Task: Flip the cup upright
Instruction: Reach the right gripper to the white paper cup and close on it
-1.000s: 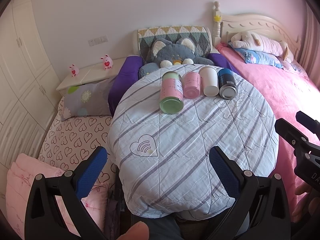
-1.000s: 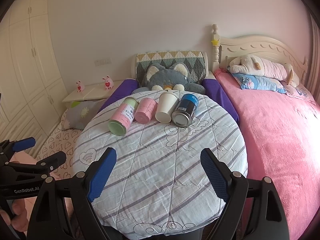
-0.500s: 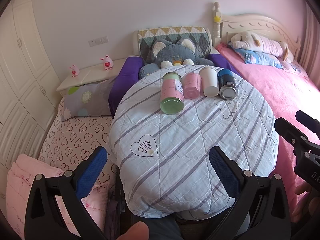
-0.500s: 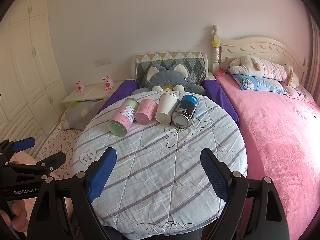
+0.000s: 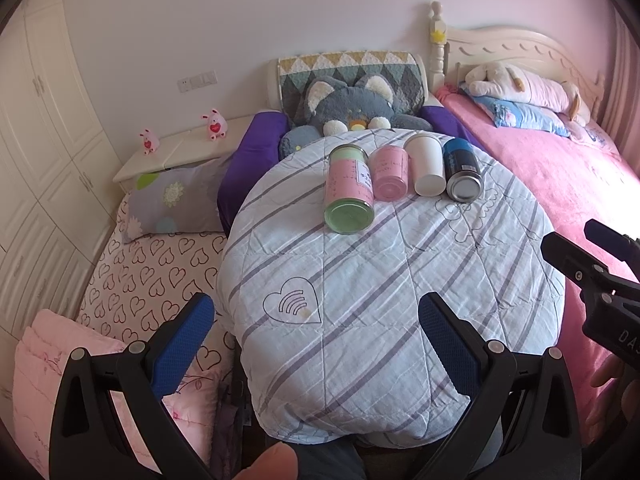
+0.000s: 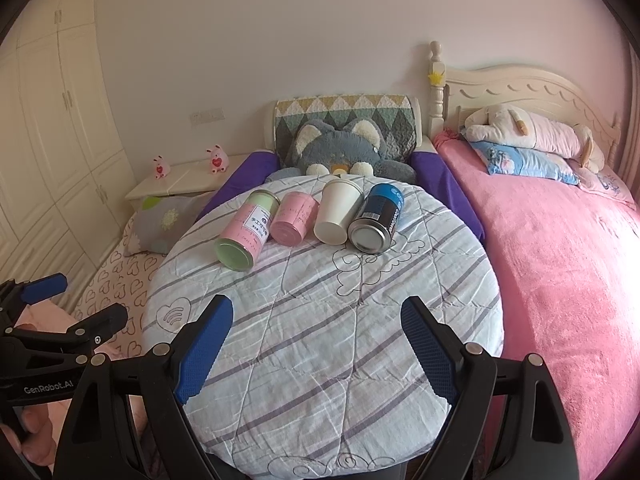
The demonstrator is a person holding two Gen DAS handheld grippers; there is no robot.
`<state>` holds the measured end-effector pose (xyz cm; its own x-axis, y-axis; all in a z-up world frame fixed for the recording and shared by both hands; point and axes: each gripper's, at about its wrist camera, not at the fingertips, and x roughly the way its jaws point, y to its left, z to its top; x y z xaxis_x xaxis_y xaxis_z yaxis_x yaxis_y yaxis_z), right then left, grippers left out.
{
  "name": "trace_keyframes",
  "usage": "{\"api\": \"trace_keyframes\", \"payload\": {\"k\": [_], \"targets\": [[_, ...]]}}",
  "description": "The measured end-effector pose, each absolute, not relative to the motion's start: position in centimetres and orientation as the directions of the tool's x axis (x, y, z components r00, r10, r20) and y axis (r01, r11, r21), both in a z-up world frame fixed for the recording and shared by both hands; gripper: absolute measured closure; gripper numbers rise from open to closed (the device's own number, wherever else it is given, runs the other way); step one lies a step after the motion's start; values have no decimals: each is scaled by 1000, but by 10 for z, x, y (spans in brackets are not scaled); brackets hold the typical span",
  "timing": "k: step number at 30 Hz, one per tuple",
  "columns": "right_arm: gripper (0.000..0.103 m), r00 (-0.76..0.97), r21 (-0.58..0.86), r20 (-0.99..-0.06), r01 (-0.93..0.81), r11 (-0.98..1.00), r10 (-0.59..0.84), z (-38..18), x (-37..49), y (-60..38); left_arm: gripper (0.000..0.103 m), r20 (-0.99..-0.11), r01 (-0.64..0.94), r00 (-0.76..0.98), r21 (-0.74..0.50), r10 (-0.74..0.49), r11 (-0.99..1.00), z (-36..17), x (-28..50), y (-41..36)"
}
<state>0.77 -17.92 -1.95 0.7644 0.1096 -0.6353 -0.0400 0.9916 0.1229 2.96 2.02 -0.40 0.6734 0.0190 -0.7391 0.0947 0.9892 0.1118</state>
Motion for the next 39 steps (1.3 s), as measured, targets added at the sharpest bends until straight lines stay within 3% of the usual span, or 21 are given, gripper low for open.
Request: {"api": "trace_keyframes", "payload": {"k": [16, 22, 31, 35, 39], "targets": [[16, 611, 183, -773, -42, 982, 170, -66, 182, -186, 0, -762, 60, 646, 112, 47, 992, -45, 150, 29], [16, 572, 138, -810, -28, 990, 129, -82, 241, -178, 0, -773, 66, 634, 101, 37, 993, -58, 184, 31], [16, 515, 173, -847, 31, 984, 132, -98, 293, -183, 0, -784, 71, 620, 89, 26, 994, -70, 204, 32], [23, 478, 218, -862, 49, 975, 169, -105, 310, -189, 0, -785, 76, 619, 99, 30, 992, -72, 206, 31], [23, 441, 224, -882, 78, 971, 168, -110, 323, -194, 0, -786, 79, 618, 98, 29, 992, -71, 207, 30]]}}
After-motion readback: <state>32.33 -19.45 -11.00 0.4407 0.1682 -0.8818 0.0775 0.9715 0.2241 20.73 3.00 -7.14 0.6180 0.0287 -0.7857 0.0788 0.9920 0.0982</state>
